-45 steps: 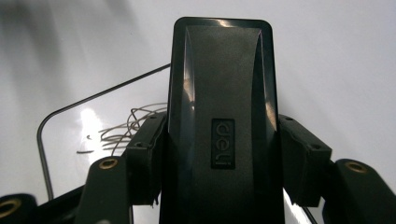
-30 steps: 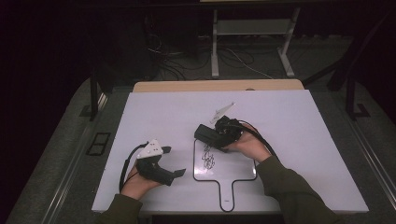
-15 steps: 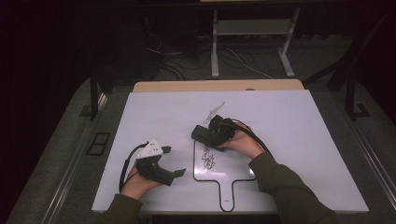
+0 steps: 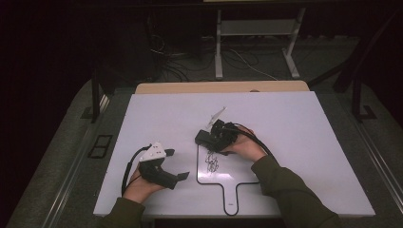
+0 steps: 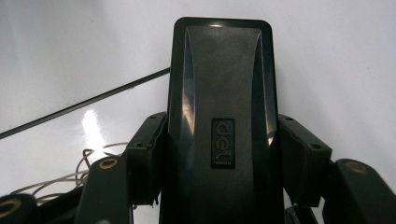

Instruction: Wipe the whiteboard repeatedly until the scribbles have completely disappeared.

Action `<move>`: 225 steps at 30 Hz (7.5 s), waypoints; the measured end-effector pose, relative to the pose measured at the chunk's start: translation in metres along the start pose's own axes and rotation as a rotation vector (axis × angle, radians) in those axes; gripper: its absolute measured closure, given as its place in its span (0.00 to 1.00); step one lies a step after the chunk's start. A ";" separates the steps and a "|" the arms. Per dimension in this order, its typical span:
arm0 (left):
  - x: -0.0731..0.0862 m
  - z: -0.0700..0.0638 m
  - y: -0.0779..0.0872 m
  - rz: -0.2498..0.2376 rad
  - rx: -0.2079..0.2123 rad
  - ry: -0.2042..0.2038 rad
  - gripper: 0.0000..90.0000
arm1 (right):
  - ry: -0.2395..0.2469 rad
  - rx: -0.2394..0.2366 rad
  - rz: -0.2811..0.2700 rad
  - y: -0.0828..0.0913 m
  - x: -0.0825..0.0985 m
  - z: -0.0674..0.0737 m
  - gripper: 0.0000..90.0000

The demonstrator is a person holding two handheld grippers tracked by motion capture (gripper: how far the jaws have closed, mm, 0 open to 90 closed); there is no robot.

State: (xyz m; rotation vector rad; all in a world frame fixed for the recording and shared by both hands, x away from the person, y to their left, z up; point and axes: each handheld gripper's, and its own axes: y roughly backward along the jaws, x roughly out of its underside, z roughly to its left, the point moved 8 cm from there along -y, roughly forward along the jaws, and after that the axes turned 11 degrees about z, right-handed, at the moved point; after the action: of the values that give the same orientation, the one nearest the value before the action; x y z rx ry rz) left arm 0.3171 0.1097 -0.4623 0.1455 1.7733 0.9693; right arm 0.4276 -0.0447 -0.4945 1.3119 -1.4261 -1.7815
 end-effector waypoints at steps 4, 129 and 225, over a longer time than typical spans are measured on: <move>0.000 0.000 0.000 0.000 0.000 0.001 0.00 | 0.012 0.014 0.001 0.000 0.000 0.000 0.43; -0.001 -0.003 -0.002 0.004 0.005 0.000 0.00 | 0.233 -0.030 0.057 0.014 0.027 0.095 0.43; -0.002 -0.005 -0.002 0.003 0.010 -0.007 0.00 | 0.088 -0.030 0.032 -0.004 -0.009 0.025 0.43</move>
State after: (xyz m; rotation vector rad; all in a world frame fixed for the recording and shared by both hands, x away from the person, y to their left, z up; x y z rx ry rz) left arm 0.3147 0.1046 -0.4621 0.1579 1.7722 0.9612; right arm 0.4095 -0.0248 -0.4950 1.3286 -1.3597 -1.6968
